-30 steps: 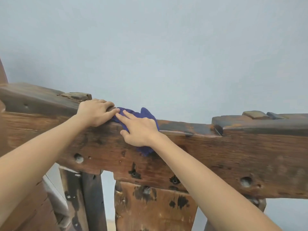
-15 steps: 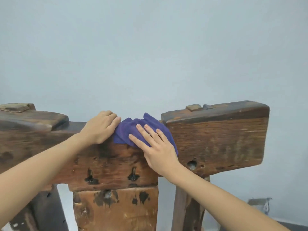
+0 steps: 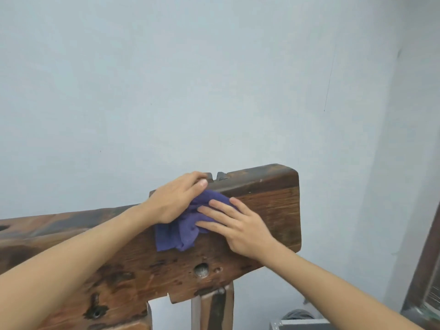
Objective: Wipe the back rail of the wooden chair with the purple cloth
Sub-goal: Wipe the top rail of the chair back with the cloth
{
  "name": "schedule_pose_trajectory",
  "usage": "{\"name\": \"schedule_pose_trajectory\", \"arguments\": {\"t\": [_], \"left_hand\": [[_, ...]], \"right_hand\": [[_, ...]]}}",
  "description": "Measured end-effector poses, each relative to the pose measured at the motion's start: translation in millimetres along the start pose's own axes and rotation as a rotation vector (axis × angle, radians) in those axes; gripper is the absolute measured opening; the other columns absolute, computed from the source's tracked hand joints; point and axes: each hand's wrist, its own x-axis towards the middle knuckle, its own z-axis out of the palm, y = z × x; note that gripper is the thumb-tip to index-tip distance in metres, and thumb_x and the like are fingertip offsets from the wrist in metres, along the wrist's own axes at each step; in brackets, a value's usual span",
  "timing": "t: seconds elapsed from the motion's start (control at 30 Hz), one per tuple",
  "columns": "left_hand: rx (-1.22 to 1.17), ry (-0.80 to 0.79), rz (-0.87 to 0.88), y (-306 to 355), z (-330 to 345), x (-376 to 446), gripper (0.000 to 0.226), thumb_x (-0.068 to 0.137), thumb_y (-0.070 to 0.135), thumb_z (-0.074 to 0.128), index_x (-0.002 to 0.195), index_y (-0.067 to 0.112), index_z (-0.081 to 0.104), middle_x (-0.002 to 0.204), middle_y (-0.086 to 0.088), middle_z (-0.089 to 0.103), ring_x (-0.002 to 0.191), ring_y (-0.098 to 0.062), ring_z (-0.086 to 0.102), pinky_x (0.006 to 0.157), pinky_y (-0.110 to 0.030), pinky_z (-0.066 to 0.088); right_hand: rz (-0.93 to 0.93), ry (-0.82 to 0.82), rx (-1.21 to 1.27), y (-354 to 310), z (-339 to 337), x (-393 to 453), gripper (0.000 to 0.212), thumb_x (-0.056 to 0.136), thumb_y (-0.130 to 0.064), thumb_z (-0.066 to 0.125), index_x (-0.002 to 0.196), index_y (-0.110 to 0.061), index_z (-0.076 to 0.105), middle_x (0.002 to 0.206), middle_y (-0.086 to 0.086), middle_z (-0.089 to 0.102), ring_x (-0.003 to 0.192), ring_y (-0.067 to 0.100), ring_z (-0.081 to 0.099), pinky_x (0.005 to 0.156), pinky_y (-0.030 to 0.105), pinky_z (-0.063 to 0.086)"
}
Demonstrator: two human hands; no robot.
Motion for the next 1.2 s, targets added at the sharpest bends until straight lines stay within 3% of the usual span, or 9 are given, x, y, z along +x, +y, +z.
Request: {"name": "schedule_pose_trajectory", "arguments": {"t": [0.1, 0.23, 0.37, 0.5, 0.67, 0.87, 1.0, 1.1, 1.2], "left_hand": [[-0.492, 0.023, -0.174, 4.7, 3.6, 34.0, 0.045, 0.109, 0.047, 0.023, 0.128, 0.023, 0.057, 0.141, 0.002, 0.059, 0.124, -0.008, 0.056, 0.109, -0.025, 0.036], [0.062, -0.010, -0.062, -1.1, 9.3, 30.6, 0.070, 0.097, 0.067, 0.007, 0.130, 0.024, 0.050, 0.127, 0.002, 0.058, 0.122, -0.020, 0.053, 0.102, -0.037, 0.041], [0.378, -0.027, -0.005, 11.0, 17.8, 29.8, 0.072, 0.093, 0.074, 0.007, 0.141, 0.035, 0.042, 0.139, 0.007, 0.049, 0.129, -0.016, 0.045, 0.099, -0.041, 0.045], [0.311, -0.082, -0.082, 17.2, 14.3, 34.1, 0.068, 0.095, 0.069, 0.011, 0.144, 0.034, 0.045, 0.144, 0.005, 0.045, 0.134, -0.018, 0.040, 0.107, -0.044, 0.040], [0.173, -0.064, -0.126, 15.8, 12.1, 37.4, 0.050, 0.104, 0.059, 0.013, 0.135, 0.037, 0.046, 0.128, 0.010, 0.050, 0.128, -0.020, 0.041, 0.107, -0.048, 0.038], [-0.151, 0.092, -0.230, 15.9, 4.4, 38.2, 0.061, 0.106, 0.055, 0.015, 0.127, 0.014, 0.055, 0.125, -0.008, 0.061, 0.121, -0.031, 0.053, 0.108, -0.052, 0.038], [-0.096, 0.215, -0.352, 17.2, 1.8, 37.4, 0.054, 0.110, 0.040, 0.015, 0.150, 0.015, 0.043, 0.146, -0.012, 0.053, 0.131, -0.036, 0.050, 0.113, -0.050, 0.036], [-0.070, 0.129, -0.374, 13.6, -5.2, 25.3, 0.056, 0.110, 0.041, 0.013, 0.154, 0.017, 0.038, 0.154, -0.010, 0.048, 0.138, -0.034, 0.046, 0.117, -0.048, 0.033], [-0.100, -0.061, -0.428, -17.8, -25.1, -7.2, 0.070, 0.104, 0.058, 0.003, 0.148, 0.030, 0.050, 0.155, -0.004, 0.047, 0.142, -0.026, 0.042, 0.122, -0.045, 0.024]], "right_hand": [[0.182, 0.028, 0.043, 41.7, -6.8, -12.0, 0.058, 0.100, -0.043, 0.052, 0.157, -0.040, 0.039, 0.171, -0.007, 0.026, 0.159, 0.020, 0.022, 0.127, 0.049, 0.020], [0.671, 0.008, 0.096, 105.6, -27.3, -23.9, 0.055, 0.100, -0.059, 0.042, 0.145, -0.031, 0.058, 0.153, -0.002, 0.055, 0.147, 0.026, 0.044, 0.118, 0.049, 0.036], [0.999, -0.241, 0.405, 161.2, -47.4, -20.0, 0.042, 0.102, -0.061, 0.030, 0.122, -0.046, 0.064, 0.129, -0.005, 0.067, 0.122, 0.031, 0.057, 0.102, 0.046, 0.047], [1.007, -0.357, 0.556, 175.8, -47.5, -5.1, 0.035, 0.104, -0.048, 0.035, 0.119, -0.047, 0.067, 0.131, -0.011, 0.069, 0.123, 0.026, 0.056, 0.101, 0.046, 0.044], [0.927, -0.334, 0.302, 142.9, -46.5, 18.3, 0.041, 0.106, -0.037, 0.027, 0.117, -0.036, 0.066, 0.128, -0.001, 0.069, 0.125, 0.037, 0.054, 0.081, 0.042, 0.035], [0.678, -0.325, 0.364, 68.6, -72.7, 73.8, 0.052, 0.095, -0.071, 0.024, 0.134, -0.053, 0.054, 0.130, -0.007, 0.071, 0.119, 0.031, 0.064, 0.086, 0.043, 0.045], [0.725, -0.371, 0.542, 80.5, -70.3, 114.4, 0.048, 0.100, -0.061, 0.031, 0.130, -0.042, 0.063, 0.131, -0.002, 0.069, 0.123, 0.029, 0.058, 0.089, 0.042, 0.045], [0.608, -0.530, 0.471, 68.2, -52.1, 113.8, 0.046, 0.105, -0.056, 0.028, 0.141, -0.046, 0.056, 0.147, -0.013, 0.058, 0.137, 0.022, 0.051, 0.108, 0.045, 0.041], [0.705, -0.359, 0.250, 51.4, -35.3, 97.4, 0.047, 0.104, -0.053, 0.026, 0.128, -0.043, 0.066, 0.125, -0.013, 0.069, 0.113, 0.024, 0.065, 0.081, 0.036, 0.048]]}}
